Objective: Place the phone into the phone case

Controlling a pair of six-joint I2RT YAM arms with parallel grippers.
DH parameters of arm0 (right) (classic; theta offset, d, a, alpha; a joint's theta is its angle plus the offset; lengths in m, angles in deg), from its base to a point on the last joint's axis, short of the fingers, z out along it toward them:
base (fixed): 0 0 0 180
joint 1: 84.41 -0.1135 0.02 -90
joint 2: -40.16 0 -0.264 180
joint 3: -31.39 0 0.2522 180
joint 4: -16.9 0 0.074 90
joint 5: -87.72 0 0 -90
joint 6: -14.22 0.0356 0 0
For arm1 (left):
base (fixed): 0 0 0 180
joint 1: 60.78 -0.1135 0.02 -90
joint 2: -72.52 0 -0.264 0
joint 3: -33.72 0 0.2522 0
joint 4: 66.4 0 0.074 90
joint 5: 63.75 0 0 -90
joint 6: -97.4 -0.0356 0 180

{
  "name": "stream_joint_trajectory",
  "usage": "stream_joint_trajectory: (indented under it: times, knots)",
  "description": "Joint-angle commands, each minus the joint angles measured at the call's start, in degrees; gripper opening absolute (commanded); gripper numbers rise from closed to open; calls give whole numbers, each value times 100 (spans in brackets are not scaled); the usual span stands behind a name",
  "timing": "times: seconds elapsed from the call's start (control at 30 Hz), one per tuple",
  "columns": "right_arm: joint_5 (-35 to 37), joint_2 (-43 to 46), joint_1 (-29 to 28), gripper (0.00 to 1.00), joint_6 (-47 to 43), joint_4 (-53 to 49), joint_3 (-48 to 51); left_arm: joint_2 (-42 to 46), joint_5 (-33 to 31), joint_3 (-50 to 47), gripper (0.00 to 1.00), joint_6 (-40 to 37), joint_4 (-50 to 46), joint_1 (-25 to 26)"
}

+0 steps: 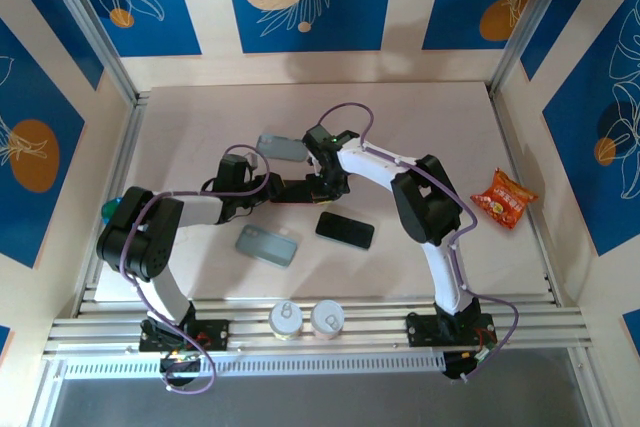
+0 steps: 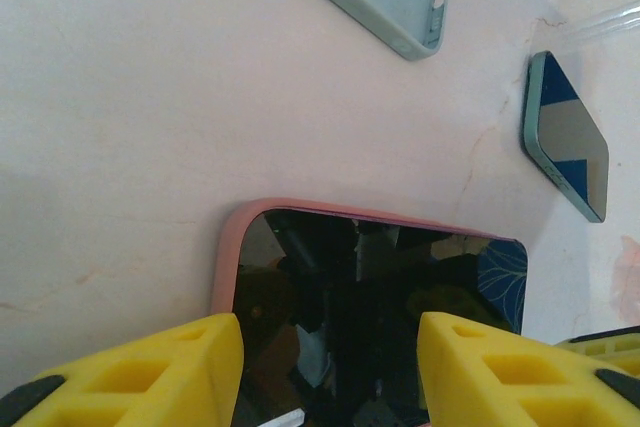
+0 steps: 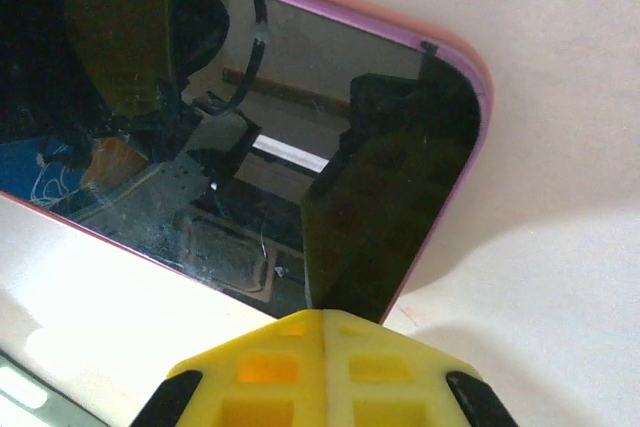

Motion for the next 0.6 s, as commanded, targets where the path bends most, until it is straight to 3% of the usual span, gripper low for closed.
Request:
stream_joint_trajectory:
  times: [0.0,0.3,0.57]
  knots:
    - [-927,-1880,-389,0,63,839,1017,-93,-80,86,51,4,-423,47]
    - [-923,-1793,-324,0,74,898,1043,-38,-146,113,51,-79,-593,44]
    - [-697,-575,-204,0,-33,550,685,70,-224,157,51,-173,-634,45]
